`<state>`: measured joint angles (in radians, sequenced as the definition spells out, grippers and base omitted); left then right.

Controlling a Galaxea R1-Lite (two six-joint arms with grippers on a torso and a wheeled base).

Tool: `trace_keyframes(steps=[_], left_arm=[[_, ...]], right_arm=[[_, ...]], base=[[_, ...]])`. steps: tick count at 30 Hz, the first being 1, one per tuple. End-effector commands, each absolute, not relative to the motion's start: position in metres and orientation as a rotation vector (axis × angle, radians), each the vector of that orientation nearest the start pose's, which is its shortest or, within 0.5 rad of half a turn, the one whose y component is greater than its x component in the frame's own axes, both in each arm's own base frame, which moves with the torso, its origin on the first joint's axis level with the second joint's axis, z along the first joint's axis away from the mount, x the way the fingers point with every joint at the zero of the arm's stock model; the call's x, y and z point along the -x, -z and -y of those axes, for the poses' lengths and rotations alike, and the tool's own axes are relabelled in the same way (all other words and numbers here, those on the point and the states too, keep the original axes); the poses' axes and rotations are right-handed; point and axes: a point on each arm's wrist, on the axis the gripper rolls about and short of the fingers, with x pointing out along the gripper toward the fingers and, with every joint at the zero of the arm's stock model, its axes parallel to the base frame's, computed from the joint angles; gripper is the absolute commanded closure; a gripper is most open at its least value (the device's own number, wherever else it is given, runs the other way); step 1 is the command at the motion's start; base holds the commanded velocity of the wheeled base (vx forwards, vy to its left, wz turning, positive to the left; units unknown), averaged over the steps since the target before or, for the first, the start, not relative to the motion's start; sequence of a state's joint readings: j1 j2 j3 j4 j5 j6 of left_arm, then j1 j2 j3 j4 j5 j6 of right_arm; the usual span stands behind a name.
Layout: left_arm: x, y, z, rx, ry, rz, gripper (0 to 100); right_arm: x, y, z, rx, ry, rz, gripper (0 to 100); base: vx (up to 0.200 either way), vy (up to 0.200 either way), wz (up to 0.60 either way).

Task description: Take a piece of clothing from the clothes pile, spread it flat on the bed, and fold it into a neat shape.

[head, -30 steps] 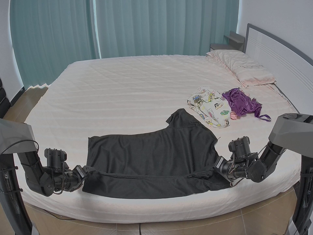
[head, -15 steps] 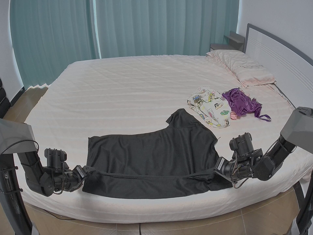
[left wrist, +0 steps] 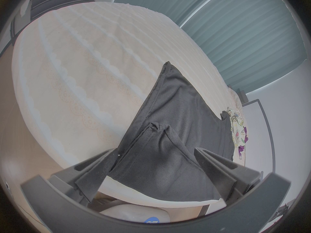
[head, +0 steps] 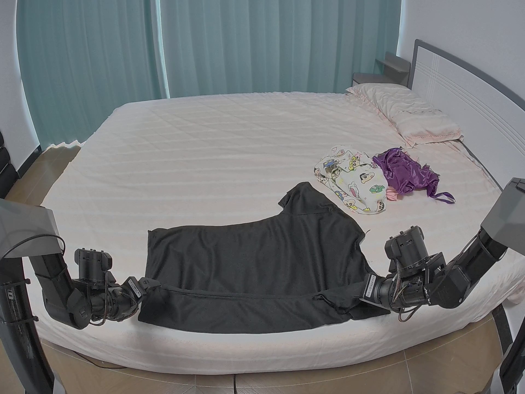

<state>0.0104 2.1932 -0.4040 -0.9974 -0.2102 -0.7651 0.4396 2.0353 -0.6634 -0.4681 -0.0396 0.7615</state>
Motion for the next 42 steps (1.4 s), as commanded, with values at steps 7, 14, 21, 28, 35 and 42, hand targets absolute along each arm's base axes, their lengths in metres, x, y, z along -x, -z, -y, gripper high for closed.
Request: trace_keyframes(steps=[7,14,21,28,35,42], left_arm=[[-0.282,0.016,0.002,0.808,-0.123,-0.828,0],[-0.282,0.016,0.002,0.808,-0.123,-0.828,0],[-0.282,0.016,0.002,0.808,-0.123,-0.828,0],[-0.283,0.016,0.002,0.809,-0.123,-0.827,0],[-0.283,0.016,0.002,0.808,-0.123,-0.827,0],[-0.283,0.016,0.002,0.809,-0.123,-0.827,0]], right_arm=[[-0.272,-0.027,-0.114,-0.422,0.0,-1.011,0],[-0.288,-0.014,-0.084,-0.475,-0.021,-1.053,0],[-0.294,-0.004,-0.069,-0.507,-0.08,-1.061,0],[-0.299,0.008,-0.06,-0.529,-0.109,-1.044,0],[-0.304,0.016,-0.061,-0.558,-0.136,-1.055,100],[-0.303,0.018,-0.06,-0.56,-0.13,-1.061,100]], base=[[0.0,0.0,0.0],[0.0,0.0,0.0],[0.0,0.0,0.0],[0.0,0.0,0.0],[0.0,0.0,0.0],[0.0,0.0,0.0]])
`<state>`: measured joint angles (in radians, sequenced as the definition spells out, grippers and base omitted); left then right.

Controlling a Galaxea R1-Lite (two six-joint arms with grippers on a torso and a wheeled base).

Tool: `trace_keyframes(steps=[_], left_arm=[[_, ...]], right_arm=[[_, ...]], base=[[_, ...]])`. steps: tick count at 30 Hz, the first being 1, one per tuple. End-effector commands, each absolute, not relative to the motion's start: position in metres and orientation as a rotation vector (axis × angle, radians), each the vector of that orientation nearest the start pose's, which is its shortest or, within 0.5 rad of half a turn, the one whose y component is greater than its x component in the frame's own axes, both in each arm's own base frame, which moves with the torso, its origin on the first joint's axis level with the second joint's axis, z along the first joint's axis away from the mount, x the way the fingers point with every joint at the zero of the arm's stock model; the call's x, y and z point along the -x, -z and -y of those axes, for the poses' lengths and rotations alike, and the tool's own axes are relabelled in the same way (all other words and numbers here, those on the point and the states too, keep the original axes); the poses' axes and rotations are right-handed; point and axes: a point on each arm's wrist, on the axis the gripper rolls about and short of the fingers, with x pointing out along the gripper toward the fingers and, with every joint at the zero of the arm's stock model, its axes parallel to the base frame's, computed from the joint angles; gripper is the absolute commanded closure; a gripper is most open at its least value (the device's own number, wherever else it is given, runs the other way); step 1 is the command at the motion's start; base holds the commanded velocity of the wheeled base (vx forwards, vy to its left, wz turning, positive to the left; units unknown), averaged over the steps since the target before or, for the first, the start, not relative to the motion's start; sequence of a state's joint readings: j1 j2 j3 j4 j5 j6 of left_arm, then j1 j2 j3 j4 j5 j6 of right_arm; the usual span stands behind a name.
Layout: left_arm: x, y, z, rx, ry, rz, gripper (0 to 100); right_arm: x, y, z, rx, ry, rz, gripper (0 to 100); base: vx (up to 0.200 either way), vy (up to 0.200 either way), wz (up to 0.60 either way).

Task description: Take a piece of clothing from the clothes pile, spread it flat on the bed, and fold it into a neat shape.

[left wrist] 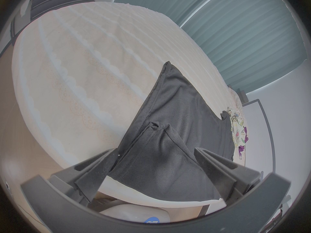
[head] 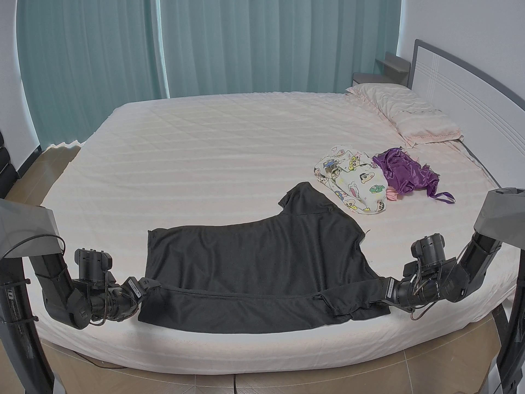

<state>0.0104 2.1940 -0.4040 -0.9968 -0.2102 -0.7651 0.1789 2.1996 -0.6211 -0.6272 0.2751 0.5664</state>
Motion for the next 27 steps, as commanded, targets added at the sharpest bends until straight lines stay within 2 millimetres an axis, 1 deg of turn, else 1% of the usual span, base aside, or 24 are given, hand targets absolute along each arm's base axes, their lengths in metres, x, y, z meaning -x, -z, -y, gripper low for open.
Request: trace_keyframes(steps=[1,9,11,13,17,27], left_arm=[[-0.282,0.016,0.002,0.808,-0.123,-0.828,0],[-0.282,0.016,0.002,0.808,-0.123,-0.828,0],[-0.282,0.016,0.002,0.808,-0.123,-0.828,0],[-0.282,0.016,0.002,0.809,-0.124,-0.828,0],[-0.283,0.016,0.002,0.809,-0.123,-0.827,0],[-0.283,0.016,0.002,0.809,-0.123,-0.827,0]], right_arm=[[-0.302,0.017,-0.059,-0.558,-0.128,-1.062,100],[-0.299,0.013,-0.052,-0.546,-0.114,-1.057,100],[-0.297,0.007,-0.045,-0.527,-0.115,-1.044,100],[-0.294,0.006,-0.043,-0.507,-0.117,-1.061,100],[-0.29,0.007,-0.042,-0.471,-0.127,-1.105,100],[-0.29,0.006,-0.036,-0.469,-0.114,-1.101,100]], base=[[0.0,0.0,0.0],[0.0,0.0,0.0],[0.0,0.0,0.0],[0.0,0.0,0.0],[0.0,0.0,0.0],[0.0,0.0,0.0]])
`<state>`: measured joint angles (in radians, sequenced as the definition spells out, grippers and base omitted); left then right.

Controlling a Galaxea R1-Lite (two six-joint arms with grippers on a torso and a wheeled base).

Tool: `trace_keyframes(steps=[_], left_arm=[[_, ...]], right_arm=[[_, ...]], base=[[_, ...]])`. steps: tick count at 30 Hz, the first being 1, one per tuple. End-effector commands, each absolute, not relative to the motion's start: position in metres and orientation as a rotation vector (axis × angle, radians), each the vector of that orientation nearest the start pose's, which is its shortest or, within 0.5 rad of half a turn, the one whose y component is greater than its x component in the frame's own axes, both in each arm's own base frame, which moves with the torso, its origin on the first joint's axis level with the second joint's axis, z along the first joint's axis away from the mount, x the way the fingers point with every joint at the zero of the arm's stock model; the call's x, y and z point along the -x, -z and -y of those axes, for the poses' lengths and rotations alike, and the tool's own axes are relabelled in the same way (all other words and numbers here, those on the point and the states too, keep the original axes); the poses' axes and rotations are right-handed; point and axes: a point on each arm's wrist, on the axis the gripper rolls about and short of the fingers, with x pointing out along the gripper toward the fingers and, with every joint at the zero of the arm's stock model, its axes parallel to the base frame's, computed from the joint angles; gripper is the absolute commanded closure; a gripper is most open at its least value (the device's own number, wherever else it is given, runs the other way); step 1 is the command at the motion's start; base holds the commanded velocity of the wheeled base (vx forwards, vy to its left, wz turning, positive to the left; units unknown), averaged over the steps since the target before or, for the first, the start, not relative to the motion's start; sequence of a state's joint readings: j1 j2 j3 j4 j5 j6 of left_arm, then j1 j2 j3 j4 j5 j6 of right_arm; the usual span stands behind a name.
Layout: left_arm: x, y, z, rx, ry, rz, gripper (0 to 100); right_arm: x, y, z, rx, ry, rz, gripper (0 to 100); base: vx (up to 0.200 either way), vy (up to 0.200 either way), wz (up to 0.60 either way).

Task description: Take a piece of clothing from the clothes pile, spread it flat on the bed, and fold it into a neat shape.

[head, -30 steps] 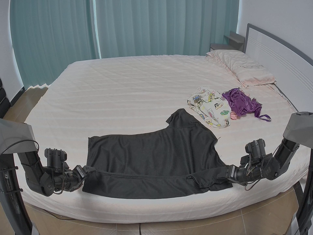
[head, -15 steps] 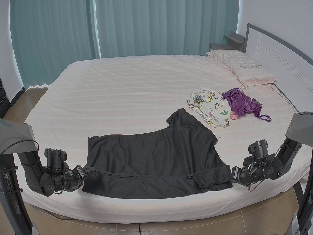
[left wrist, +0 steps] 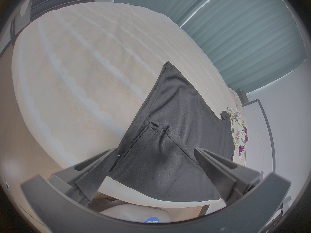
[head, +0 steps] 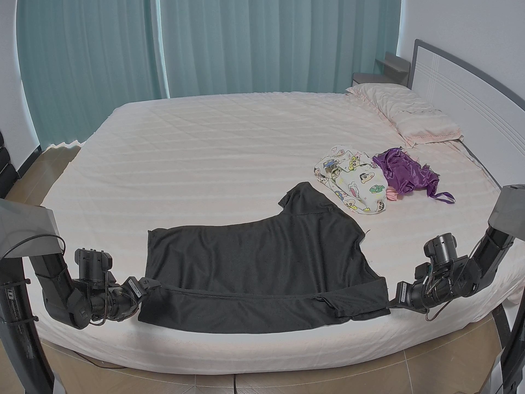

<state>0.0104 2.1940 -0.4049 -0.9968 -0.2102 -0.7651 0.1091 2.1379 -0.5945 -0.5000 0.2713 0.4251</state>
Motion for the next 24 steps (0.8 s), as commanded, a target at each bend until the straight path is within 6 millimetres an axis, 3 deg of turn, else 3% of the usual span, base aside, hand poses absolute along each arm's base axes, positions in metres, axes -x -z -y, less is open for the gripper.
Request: trace_keyframes(steps=[1,2,7,11,13,19,24], left_arm=[[-0.283,0.016,0.002,0.809,-0.123,-0.827,0],[-0.283,0.016,0.002,0.809,-0.123,-0.827,0],[-0.283,0.016,0.002,0.809,-0.123,-0.825,0],[-0.283,0.016,0.002,0.811,-0.123,-0.824,0],[-0.283,0.016,0.002,0.811,-0.123,-0.824,0],[-0.283,0.016,0.002,0.808,-0.122,-0.825,0],[-0.284,0.015,0.002,0.807,-0.121,-0.82,0]], right_arm=[[-0.29,0.006,-0.036,-0.468,-0.114,-1.103,100],[-0.29,0.006,-0.036,-0.468,-0.114,-1.104,0],[-0.285,0.008,-0.037,-0.428,-0.125,-1.162,0],[-0.286,-0.001,-0.039,-0.427,-0.142,-1.127,0],[-0.284,-0.013,-0.051,-0.416,-0.191,-1.097,0],[-0.281,-0.018,-0.095,-0.475,-0.258,-1.033,0],[-0.277,-0.019,-0.098,-0.475,-0.23,-0.994,0]], base=[[0.0,0.0,0.0],[0.0,0.0,0.0],[0.0,0.0,0.0],[0.0,0.0,0.0],[0.0,0.0,0.0],[0.0,0.0,0.0],[0.0,0.0,0.0]])
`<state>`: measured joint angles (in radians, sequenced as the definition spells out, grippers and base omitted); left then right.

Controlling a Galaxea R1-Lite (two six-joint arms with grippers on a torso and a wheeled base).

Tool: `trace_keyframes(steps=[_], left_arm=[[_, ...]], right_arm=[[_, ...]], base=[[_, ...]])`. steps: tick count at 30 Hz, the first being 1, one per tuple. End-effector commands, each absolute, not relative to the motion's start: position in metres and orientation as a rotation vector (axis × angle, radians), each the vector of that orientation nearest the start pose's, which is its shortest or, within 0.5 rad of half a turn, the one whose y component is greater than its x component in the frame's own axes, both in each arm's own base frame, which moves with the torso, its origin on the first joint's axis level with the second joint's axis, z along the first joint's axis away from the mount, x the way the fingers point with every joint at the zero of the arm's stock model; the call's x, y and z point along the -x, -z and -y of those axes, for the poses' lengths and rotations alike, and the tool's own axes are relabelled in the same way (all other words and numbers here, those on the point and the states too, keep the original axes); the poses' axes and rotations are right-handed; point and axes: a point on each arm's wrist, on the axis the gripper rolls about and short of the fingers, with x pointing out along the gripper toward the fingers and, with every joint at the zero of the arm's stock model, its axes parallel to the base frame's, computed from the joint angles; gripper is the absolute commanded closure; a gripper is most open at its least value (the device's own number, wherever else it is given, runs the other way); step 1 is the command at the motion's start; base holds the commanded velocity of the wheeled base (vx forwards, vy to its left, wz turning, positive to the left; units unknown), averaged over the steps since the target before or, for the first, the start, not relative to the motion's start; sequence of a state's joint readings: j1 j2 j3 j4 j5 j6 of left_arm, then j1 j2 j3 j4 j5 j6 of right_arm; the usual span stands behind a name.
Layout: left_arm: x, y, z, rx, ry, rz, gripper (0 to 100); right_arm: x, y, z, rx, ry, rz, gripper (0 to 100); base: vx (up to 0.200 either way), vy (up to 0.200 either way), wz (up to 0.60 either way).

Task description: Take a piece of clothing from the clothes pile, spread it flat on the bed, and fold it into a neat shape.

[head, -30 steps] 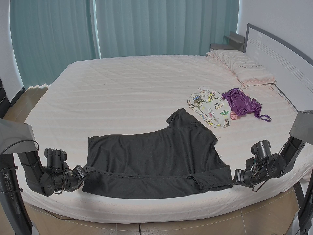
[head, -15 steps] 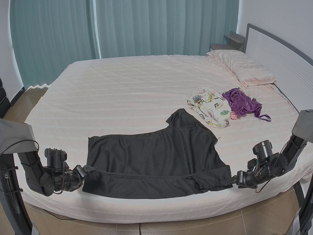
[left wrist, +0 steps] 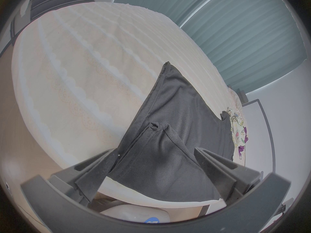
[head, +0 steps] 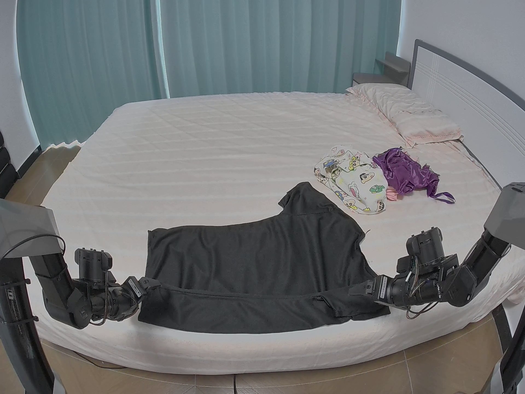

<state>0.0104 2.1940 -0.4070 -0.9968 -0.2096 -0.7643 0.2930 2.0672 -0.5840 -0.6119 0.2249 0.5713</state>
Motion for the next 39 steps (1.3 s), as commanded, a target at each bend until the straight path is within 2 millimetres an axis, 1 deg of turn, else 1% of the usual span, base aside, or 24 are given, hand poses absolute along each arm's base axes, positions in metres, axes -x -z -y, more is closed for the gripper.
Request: trace_keyframes(steps=[1,7,9,15,19,23,26,27,30,33,39], left_arm=[[-0.284,0.015,0.002,0.807,-0.121,-0.819,0],[-0.282,0.013,0.001,0.784,-0.141,-0.788,0],[-0.277,0.018,0.001,0.742,-0.13,-0.814,0],[-0.274,0.033,0.008,0.654,-0.089,-0.861,0],[-0.275,0.034,0.01,0.653,-0.069,-0.826,0],[-0.272,0.036,0.017,0.641,-0.05,-0.838,0],[-0.27,0.036,0.017,0.637,-0.051,-0.842,0],[-0.266,0.037,0.016,0.622,-0.05,-0.858,100],[-0.258,0.04,0.015,0.549,-0.052,-0.886,100],[-0.256,0.041,0.013,0.495,-0.101,-0.877,100],[-0.255,0.041,0.011,0.474,-0.131,-0.875,100]], right_arm=[[-0.277,-0.019,-0.098,-0.474,-0.229,-0.993,0],[-0.278,-0.017,-0.094,-0.477,-0.212,-0.994,0],[-0.278,-0.016,-0.095,-0.476,-0.212,-0.997,0],[-0.278,-0.016,-0.095,-0.478,-0.212,-1.0,0],[-0.278,-0.016,-0.095,-0.478,-0.212,-1.0,0],[-0.278,-0.016,-0.095,-0.478,-0.212,-1.0,0],[-0.278,-0.016,-0.095,-0.478,-0.212,-1.0,0],[-0.278,-0.016,-0.095,-0.477,-0.214,-0.998,0],[-0.278,-0.017,-0.094,-0.478,-0.213,-0.995,0],[-0.276,-0.016,-0.094,-0.475,-0.211,-1.003,0],[-0.276,-0.017,-0.094,-0.473,-0.213,-1.0,0]], base=[[0.0,0.0,0.0],[0.0,0.0,0.0],[0.0,0.0,0.0],[0.0,0.0,0.0],[0.0,0.0,0.0],[0.0,0.0,0.0],[0.0,0.0,0.0],[0.0,0.0,0.0],[0.0,0.0,0.0],[0.0,0.0,0.0],[0.0,0.0,0.0]])
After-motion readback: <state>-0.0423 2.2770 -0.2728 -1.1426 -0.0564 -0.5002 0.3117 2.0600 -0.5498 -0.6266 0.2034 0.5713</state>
